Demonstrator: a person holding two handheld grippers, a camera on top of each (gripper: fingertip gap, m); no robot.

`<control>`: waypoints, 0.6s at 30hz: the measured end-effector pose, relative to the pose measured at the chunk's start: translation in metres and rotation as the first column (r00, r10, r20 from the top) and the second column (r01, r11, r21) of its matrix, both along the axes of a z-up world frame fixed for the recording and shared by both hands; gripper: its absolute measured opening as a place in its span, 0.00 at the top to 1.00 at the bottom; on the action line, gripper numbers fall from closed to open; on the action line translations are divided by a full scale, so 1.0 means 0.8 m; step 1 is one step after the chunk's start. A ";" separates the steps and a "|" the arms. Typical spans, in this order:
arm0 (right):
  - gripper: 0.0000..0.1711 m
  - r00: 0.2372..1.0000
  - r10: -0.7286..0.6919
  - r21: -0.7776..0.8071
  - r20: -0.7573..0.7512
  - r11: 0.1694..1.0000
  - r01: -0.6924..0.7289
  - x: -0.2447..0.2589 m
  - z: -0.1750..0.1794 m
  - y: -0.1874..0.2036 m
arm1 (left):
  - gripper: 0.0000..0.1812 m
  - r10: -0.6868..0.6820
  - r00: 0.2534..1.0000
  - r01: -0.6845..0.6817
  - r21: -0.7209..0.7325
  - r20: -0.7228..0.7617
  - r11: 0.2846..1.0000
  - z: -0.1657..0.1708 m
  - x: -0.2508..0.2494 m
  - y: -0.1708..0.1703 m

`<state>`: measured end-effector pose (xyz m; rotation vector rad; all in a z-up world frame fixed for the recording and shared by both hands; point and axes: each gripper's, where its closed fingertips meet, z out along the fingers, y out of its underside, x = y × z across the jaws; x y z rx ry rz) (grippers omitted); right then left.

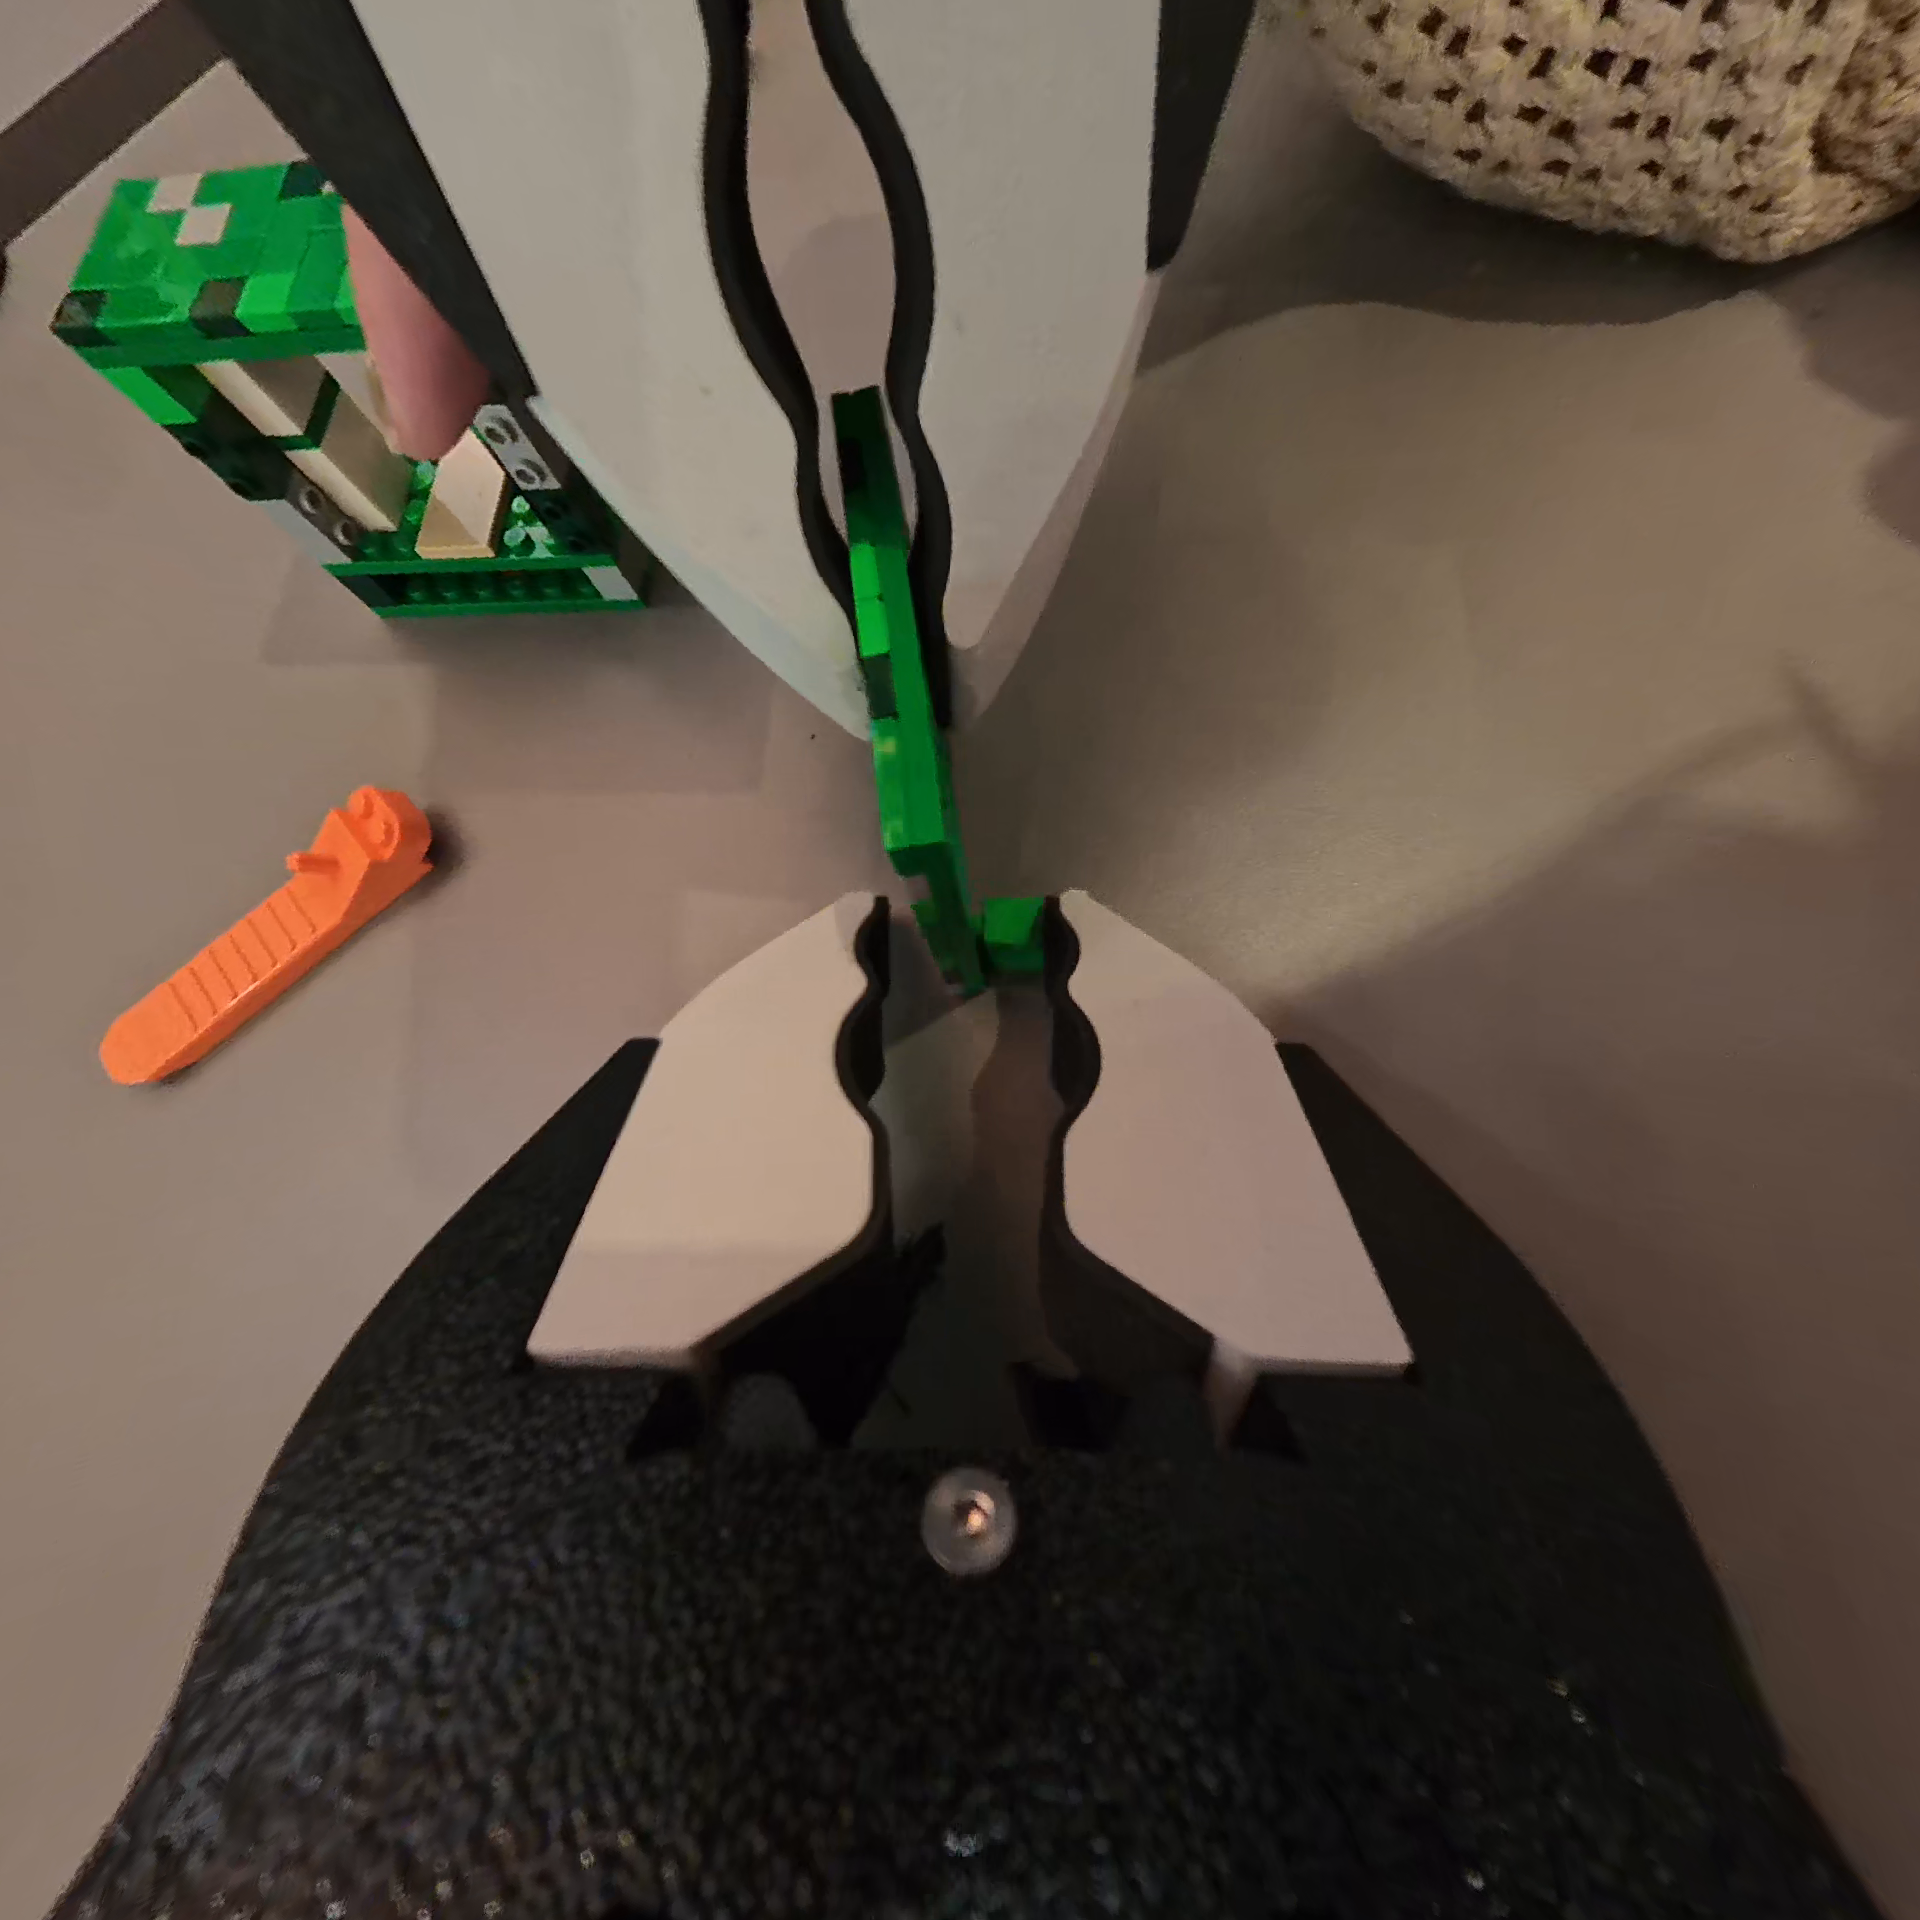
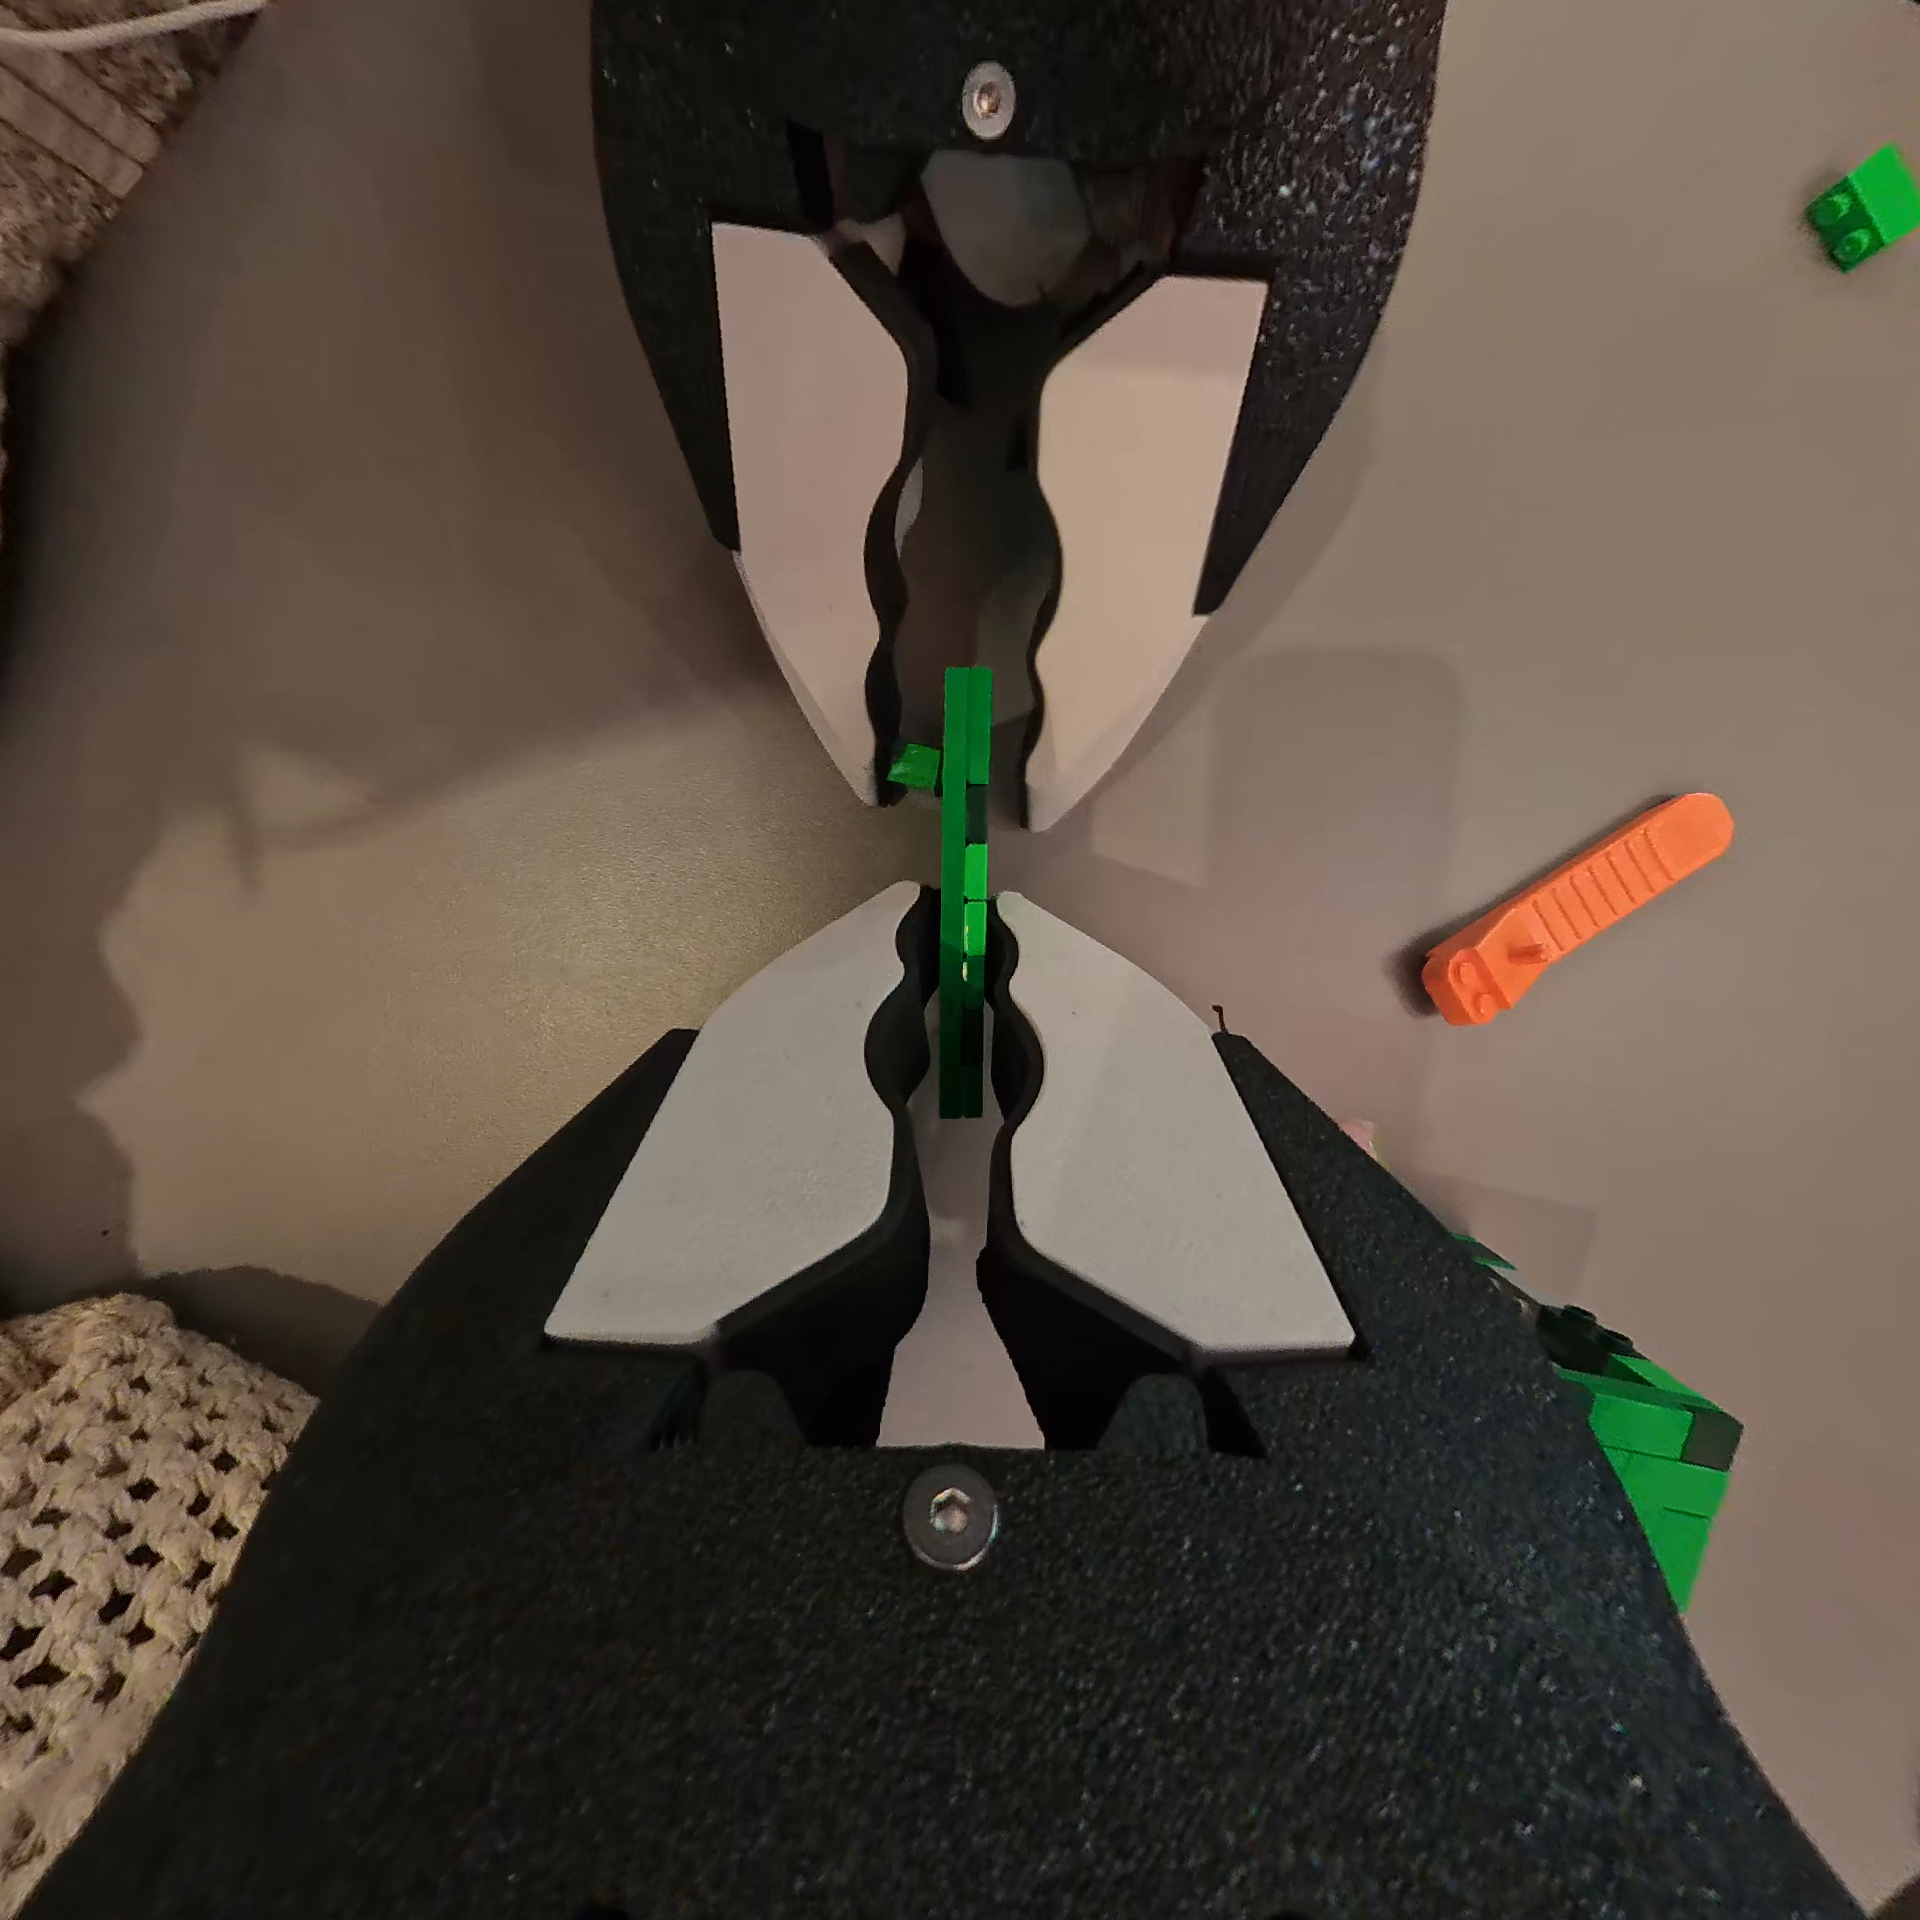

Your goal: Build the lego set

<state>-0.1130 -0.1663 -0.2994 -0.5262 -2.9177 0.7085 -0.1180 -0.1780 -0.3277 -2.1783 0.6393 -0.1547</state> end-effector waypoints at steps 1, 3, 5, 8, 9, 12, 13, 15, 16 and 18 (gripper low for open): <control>0.96 1.000 0.000 0.002 0.001 1.000 0.000 0.000 0.000 0.000 | 0.86 -0.007 1.000 0.007 0.002 -0.003 1.000 0.000 0.001 0.000; 0.96 1.000 0.001 0.004 -0.001 1.000 -0.001 0.001 0.000 0.000 | 0.88 -0.021 1.000 0.021 0.008 -0.013 1.000 0.000 0.003 -0.001; 0.96 1.000 -0.001 0.004 0.000 1.000 0.001 0.000 0.000 0.000 | 0.88 -0.020 0.999 0.020 0.017 -0.026 1.000 0.001 0.003 -0.001; 0.96 1.000 -0.008 0.005 0.003 1.000 0.008 0.001 0.000 0.001 | 0.86 -0.005 0.999 0.006 0.027 -0.035 1.000 0.001 0.001 0.000; 0.96 1.000 -0.010 0.007 0.005 1.000 0.010 0.001 0.000 0.002 | 0.85 0.002 0.999 -0.001 0.027 -0.034 1.000 0.002 0.000 0.000; 0.96 1.000 -0.015 0.012 0.011 1.000 0.015 0.003 0.000 0.003 | 0.84 0.005 1.000 -0.004 0.025 -0.030 1.000 0.002 0.001 0.002; 0.96 1.000 -0.015 0.012 0.011 1.000 0.015 0.003 0.000 0.003 | 0.84 0.002 1.000 -0.002 0.024 -0.029 1.000 0.001 0.002 0.002; 0.96 1.000 -0.016 0.011 0.012 1.000 0.016 0.003 0.000 0.003 | 0.85 -0.003 1.000 0.003 0.022 -0.028 1.000 0.001 0.004 0.004; 0.96 1.000 -0.018 0.010 0.014 1.000 0.018 0.003 0.000 0.003 | 0.85 -0.003 1.000 0.004 0.022 -0.027 1.000 0.002 0.004 0.004; 0.96 0.999 -0.024 0.011 0.021 1.000 0.023 0.004 0.000 0.004 | 0.85 0.001 1.000 -0.001 0.020 -0.024 1.000 0.001 0.005 0.005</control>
